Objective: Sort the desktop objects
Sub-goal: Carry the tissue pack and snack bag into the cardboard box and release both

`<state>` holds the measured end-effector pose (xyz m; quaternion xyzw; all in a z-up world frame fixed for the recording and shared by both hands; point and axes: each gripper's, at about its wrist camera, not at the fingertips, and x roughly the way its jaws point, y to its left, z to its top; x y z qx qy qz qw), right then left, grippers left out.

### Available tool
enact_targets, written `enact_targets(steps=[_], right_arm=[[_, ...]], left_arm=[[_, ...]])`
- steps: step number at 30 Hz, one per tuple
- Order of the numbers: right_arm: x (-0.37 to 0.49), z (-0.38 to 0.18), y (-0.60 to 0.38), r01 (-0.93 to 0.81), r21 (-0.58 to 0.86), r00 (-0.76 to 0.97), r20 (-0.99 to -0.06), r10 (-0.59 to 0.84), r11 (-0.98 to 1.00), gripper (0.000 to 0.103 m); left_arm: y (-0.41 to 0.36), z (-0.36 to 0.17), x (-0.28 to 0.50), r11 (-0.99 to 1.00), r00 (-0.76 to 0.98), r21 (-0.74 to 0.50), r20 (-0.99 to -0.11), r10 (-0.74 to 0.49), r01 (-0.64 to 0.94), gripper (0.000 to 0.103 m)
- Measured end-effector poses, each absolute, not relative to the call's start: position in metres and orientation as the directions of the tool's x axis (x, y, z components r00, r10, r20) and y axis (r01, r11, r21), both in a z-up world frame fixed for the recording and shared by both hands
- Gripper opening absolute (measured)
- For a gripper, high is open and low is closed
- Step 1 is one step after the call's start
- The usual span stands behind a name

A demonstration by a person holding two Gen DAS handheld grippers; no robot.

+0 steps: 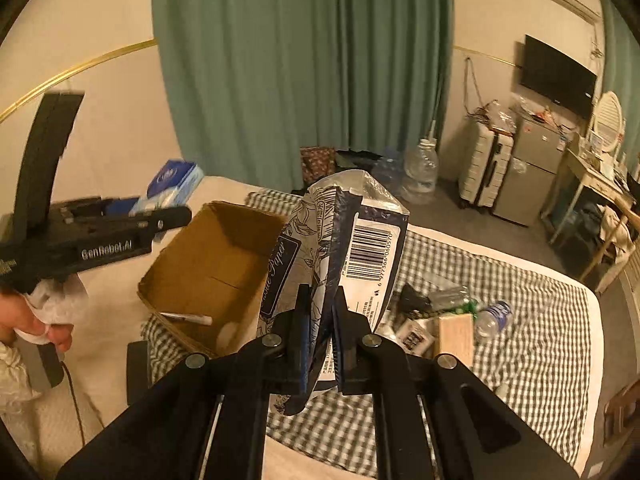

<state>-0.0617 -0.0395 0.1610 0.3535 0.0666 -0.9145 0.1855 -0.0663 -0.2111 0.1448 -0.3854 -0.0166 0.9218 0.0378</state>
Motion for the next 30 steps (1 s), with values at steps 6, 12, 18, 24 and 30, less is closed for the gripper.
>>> enact_targets(steps=[6, 12, 18, 24, 30], right_arm=[[-0.073, 0.145, -0.091, 0.423, 0.021, -0.623, -0.719, -0.307, -0.906, 0.009], [-0.089, 0.118, -0.152, 0.46, 0.051, -0.567, -0.751, -0.338, -0.886, 0.009], [-0.104, 0.093, -0.198, 0.451, 0.01, -0.592, -0.744, -0.308, -0.892, 0.008], [-0.127, 0.07, -0.214, 0.425, 0.023, -0.564, -0.775, -0.285, -0.905, 0.017], [-0.135, 0.081, -0.202, 0.345, -0.015, -0.63, -0.744, -0.22, -0.938, 0.052]], left_arm=[[-0.268, 0.102, -0.074, -0.996, -0.672, -0.09, -0.737, 0.077, -0.016, 0.053], [-0.303, 0.066, -0.08, -0.99, -0.656, -0.136, -0.75, 0.082, 0.032, 0.053], [-0.316, 0.042, -0.098, -0.983, -0.627, -0.179, -0.77, 0.116, 0.038, 0.053], [-0.322, 0.024, -0.105, -0.979, -0.606, -0.203, -0.781, 0.149, 0.022, 0.058], [-0.318, 0.024, -0.101, -0.989, -0.613, -0.12, -0.789, 0.044, 0.083, 0.096]])
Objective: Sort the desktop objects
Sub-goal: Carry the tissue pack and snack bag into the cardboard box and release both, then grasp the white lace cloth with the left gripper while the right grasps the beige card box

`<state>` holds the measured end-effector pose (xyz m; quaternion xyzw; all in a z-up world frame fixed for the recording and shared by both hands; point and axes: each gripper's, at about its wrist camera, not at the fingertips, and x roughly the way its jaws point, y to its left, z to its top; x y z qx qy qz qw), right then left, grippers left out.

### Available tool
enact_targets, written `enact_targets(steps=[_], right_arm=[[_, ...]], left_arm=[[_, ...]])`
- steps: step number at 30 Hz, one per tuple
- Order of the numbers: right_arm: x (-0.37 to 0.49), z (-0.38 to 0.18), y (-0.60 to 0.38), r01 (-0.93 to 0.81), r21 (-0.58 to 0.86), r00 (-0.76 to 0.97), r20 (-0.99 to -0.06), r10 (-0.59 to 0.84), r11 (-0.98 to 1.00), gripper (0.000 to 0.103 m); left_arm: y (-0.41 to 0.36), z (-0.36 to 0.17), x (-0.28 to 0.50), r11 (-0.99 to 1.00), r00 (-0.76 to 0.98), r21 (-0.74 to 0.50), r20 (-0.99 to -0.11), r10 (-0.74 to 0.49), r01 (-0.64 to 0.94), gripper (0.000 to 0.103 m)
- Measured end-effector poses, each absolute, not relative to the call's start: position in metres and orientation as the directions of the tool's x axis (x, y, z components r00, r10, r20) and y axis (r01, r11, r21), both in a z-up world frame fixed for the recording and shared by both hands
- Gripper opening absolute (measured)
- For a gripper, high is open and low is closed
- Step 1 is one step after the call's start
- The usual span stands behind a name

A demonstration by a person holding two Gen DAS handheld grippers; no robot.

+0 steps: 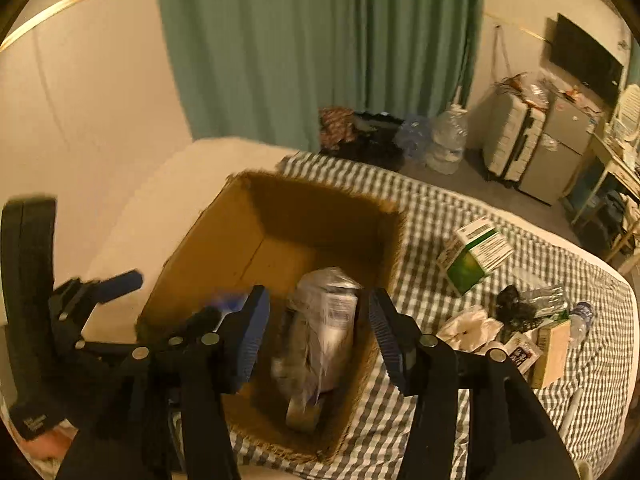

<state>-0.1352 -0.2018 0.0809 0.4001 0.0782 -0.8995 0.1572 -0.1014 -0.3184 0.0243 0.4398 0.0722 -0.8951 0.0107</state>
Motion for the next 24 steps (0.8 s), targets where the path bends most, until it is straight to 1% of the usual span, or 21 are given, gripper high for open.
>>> enact_targets(steps=[3, 6, 9, 10, 12, 13, 15, 17, 19, 21, 24], right_arm=[[-0.124, 0.099, -0.188, 0.345, -0.075, -0.674, -0.713, -0.191, -0.936, 0.052], [-0.108, 0.117, -0.161, 0.327, -0.081, -0.701, -0.689, -0.185, -0.942, 0.052], [-0.096, 0.136, -0.116, 0.266, -0.056, -0.732, -0.662, -0.164, -0.962, 0.052], [-0.093, 0.141, -0.102, 0.247, -0.043, -0.738, -0.656, -0.16, -0.968, 0.052], [-0.085, 0.149, -0.06, 0.205, -0.004, -0.743, -0.651, -0.153, -0.979, 0.053], [-0.082, 0.151, -0.046, 0.193, 0.004, -0.747, -0.648, -0.15, -0.981, 0.054], [-0.072, 0.152, -0.007, 0.154, 0.001, -0.766, -0.632, -0.12, -0.988, 0.058], [-0.062, 0.151, 0.032, 0.108, -0.01, -0.777, -0.624, -0.078, -0.994, 0.058], [-0.057, 0.146, 0.072, 0.07, 0.003, -0.77, -0.636, -0.056, -0.998, 0.058], [-0.053, 0.14, 0.111, 0.034, 0.031, -0.759, -0.649, -0.046, -0.999, 0.058], [-0.052, 0.13, 0.158, -0.024, 0.043, -0.749, -0.662, -0.011, -0.999, 0.058]], left_arm=[[-0.316, 0.028, -0.098, -0.989, -0.601, -0.116, -0.798, 0.04, 0.088, 0.096], [-0.306, 0.033, -0.089, -0.99, -0.61, -0.105, -0.792, 0.026, 0.094, 0.097], [-0.285, 0.041, -0.082, -0.994, -0.605, -0.084, -0.796, 0.022, 0.075, 0.098], [-0.275, 0.044, -0.079, -0.995, -0.6, -0.07, -0.8, 0.011, 0.074, 0.102], [-0.25, 0.05, -0.069, -0.998, -0.606, -0.035, -0.796, -0.007, 0.057, 0.103], [-0.238, 0.053, -0.065, -0.999, -0.614, -0.028, -0.789, -0.001, 0.037, 0.103], [-0.209, 0.058, -0.057, -0.999, -0.63, -0.033, -0.776, 0.031, -0.009, 0.103], [-0.18, 0.059, -0.049, -0.997, -0.647, -0.058, -0.759, 0.077, -0.051, 0.103], [-0.153, 0.057, -0.046, -0.994, -0.646, -0.079, -0.756, 0.107, -0.072, 0.103], [-0.123, 0.047, -0.05, -0.991, -0.635, -0.106, -0.761, 0.131, -0.077, 0.103], [-0.072, 0.027, -0.065, -0.988, -0.578, -0.125, -0.801, 0.152, -0.086, 0.103]])
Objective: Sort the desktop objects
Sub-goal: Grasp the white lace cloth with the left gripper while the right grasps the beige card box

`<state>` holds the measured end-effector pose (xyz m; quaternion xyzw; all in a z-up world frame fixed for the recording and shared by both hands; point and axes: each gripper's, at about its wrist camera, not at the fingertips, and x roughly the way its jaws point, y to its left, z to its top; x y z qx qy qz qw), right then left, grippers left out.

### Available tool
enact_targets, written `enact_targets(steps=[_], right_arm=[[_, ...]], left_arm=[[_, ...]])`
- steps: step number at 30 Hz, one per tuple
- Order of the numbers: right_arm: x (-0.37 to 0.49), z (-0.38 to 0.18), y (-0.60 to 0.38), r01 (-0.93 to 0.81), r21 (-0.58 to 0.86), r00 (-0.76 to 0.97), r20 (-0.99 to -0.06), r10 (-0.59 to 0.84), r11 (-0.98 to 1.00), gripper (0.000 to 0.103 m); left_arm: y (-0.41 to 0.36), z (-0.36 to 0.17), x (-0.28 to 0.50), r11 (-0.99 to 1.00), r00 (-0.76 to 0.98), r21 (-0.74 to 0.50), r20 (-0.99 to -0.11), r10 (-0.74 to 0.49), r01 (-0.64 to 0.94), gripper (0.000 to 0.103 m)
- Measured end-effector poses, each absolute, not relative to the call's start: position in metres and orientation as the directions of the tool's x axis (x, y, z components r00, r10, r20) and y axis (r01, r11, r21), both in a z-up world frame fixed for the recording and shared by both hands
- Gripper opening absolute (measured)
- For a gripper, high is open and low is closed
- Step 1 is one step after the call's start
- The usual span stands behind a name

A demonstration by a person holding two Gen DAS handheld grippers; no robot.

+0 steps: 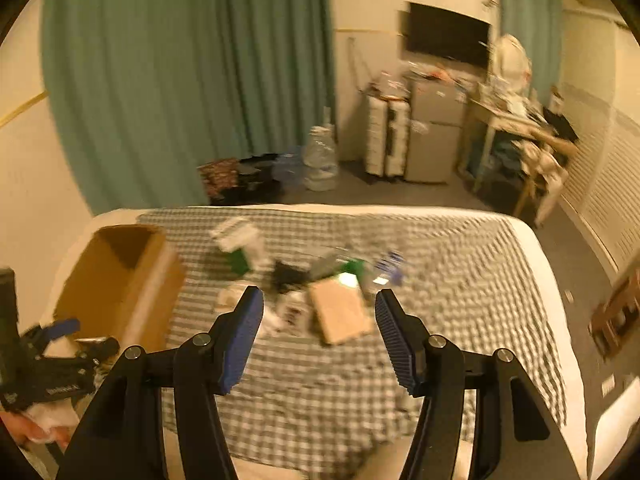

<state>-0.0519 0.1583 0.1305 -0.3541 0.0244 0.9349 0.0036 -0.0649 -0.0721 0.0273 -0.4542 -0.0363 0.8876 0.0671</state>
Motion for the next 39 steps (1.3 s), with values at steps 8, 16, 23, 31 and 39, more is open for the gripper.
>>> enact_targets(steps=[8, 16, 23, 31, 39], right_arm=[[-0.055, 0.097, 0.212, 0.037, 0.071, -0.73, -0.679, -0.075, -0.997, 0.061], [-0.089, 0.039, 0.201, 0.117, 0.095, -0.682, -0.716, -0.149, -0.989, 0.077], [-0.138, -0.013, 0.185, 0.126, 0.122, -0.623, -0.763, -0.174, -0.985, 0.088], [-0.192, -0.064, 0.172, 0.076, 0.041, -0.615, -0.785, -0.079, -0.996, 0.089], [-0.213, -0.094, 0.192, 0.034, 0.186, -0.568, -0.805, -0.173, -0.982, 0.089]], left_arm=[[-0.01, -0.02, -0.106, -0.99, -0.553, -0.125, -0.821, 0.14, -0.065, 0.103], [-0.031, -0.062, -0.145, -0.997, -0.531, -0.079, -0.845, 0.057, 0.019, 0.103], [-0.044, -0.087, -0.183, -0.996, -0.525, -0.088, -0.849, 0.062, 0.026, 0.103], [-0.04, -0.114, -0.229, -0.993, -0.512, -0.115, -0.854, 0.09, 0.018, 0.103], [-0.036, -0.15, -0.262, -0.998, -0.503, -0.068, -0.863, 0.05, 0.017, 0.103]])
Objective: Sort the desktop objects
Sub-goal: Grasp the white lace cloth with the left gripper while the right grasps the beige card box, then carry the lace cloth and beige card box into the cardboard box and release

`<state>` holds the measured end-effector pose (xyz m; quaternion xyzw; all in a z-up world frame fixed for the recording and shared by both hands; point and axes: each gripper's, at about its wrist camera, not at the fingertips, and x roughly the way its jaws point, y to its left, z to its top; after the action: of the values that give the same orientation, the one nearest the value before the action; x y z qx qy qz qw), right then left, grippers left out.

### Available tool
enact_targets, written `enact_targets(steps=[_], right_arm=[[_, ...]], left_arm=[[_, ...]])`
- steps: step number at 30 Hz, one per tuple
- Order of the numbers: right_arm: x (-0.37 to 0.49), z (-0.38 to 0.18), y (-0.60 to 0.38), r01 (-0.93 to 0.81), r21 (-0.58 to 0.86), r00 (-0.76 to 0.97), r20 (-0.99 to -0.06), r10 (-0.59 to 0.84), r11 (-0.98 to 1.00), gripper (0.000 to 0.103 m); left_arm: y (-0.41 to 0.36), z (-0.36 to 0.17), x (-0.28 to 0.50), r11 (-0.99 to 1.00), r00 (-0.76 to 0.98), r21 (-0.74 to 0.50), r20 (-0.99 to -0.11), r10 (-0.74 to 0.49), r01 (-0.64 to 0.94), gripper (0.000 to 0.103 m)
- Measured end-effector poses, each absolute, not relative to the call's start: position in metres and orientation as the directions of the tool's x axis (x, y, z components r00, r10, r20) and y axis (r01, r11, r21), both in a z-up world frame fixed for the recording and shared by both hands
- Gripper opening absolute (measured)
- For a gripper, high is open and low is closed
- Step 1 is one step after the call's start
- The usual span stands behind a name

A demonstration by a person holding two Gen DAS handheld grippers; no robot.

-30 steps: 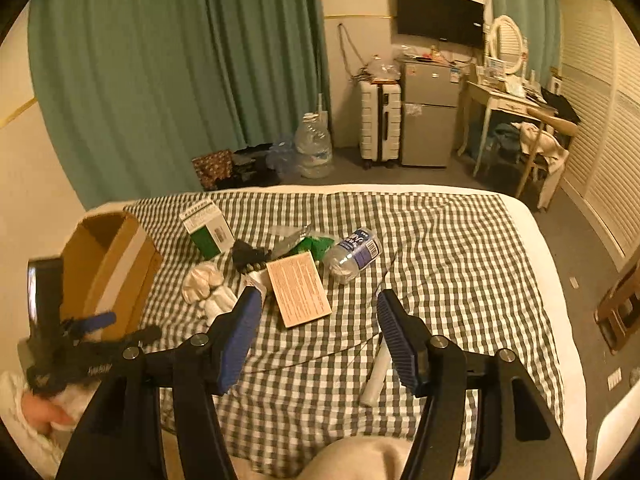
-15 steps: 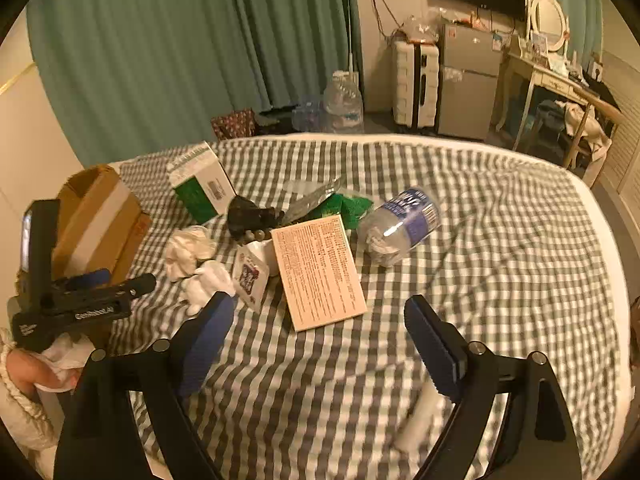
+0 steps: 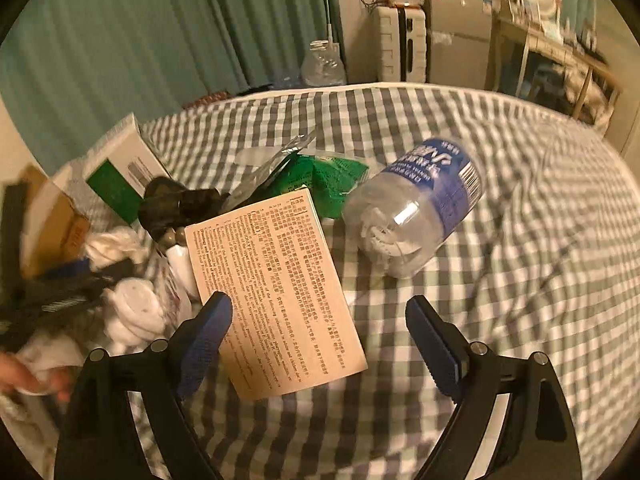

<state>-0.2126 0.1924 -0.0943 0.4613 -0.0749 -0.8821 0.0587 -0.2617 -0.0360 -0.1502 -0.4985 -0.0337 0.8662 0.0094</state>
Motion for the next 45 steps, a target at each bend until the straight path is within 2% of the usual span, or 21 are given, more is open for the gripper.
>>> enact_targets(steps=[3, 6, 7, 10, 11, 13, 21, 25, 32, 39, 45], right_arm=[[-0.213, -0.092, 0.19, 0.059, 0.202, -0.559, -0.805, -0.2, -0.978, 0.089], [-0.209, -0.091, 0.178, 0.109, 0.19, -0.567, -0.794, -0.218, -0.976, 0.089], [-0.21, -0.093, 0.173, 0.118, 0.175, -0.565, -0.798, -0.211, -0.978, 0.089], [-0.221, -0.117, 0.162, 0.146, 0.089, -0.505, -0.849, -0.151, -0.985, 0.088], [-0.224, -0.126, 0.16, 0.151, 0.083, -0.474, -0.868, -0.146, -0.985, 0.081], [-0.22, -0.126, 0.16, 0.137, 0.067, -0.488, -0.864, -0.126, -0.988, 0.079], [-0.183, -0.094, 0.166, 0.072, 0.086, -0.534, -0.838, -0.111, -0.994, 0.078], [-0.163, -0.074, 0.164, 0.072, 0.125, -0.542, -0.828, -0.144, -0.989, 0.078], [-0.122, -0.027, 0.146, 0.113, 0.086, -0.604, -0.785, -0.138, -0.99, 0.078], [-0.099, 0.025, 0.127, 0.138, 0.046, -0.679, -0.723, -0.128, -0.989, 0.078], [-0.078, 0.065, 0.101, 0.172, -0.008, -0.726, -0.677, -0.121, -0.985, 0.078]], left_arm=[[-0.042, -0.158, -0.266, -0.993, -0.491, -0.105, -0.869, 0.066, 0.053, 0.103], [-0.04, -0.158, -0.264, -0.996, -0.507, -0.074, -0.861, 0.041, 0.045, 0.1], [-0.04, -0.156, -0.264, -0.996, -0.515, -0.074, -0.856, 0.041, 0.044, 0.093], [-0.043, -0.147, -0.258, -0.994, -0.548, -0.11, -0.833, 0.077, 0.027, 0.051], [-0.044, -0.145, -0.256, -0.993, -0.542, -0.117, -0.836, 0.086, 0.023, 0.046], [-0.047, -0.14, -0.252, -0.991, -0.538, -0.132, -0.837, 0.103, 0.016, 0.032], [-0.05, -0.097, -0.215, -0.992, -0.576, -0.126, -0.81, 0.111, -0.013, 0.029], [-0.054, -0.077, -0.2, -0.983, -0.576, -0.182, -0.801, 0.162, -0.024, 0.029], [-0.039, -0.052, -0.168, -0.982, -0.556, -0.157, -0.809, 0.189, -0.104, 0.029], [-0.043, 0.004, -0.137, -0.972, -0.618, -0.184, -0.751, 0.233, -0.143, 0.029], [-0.046, 0.051, -0.12, -0.977, -0.669, -0.138, -0.712, 0.214, -0.166, 0.029]])
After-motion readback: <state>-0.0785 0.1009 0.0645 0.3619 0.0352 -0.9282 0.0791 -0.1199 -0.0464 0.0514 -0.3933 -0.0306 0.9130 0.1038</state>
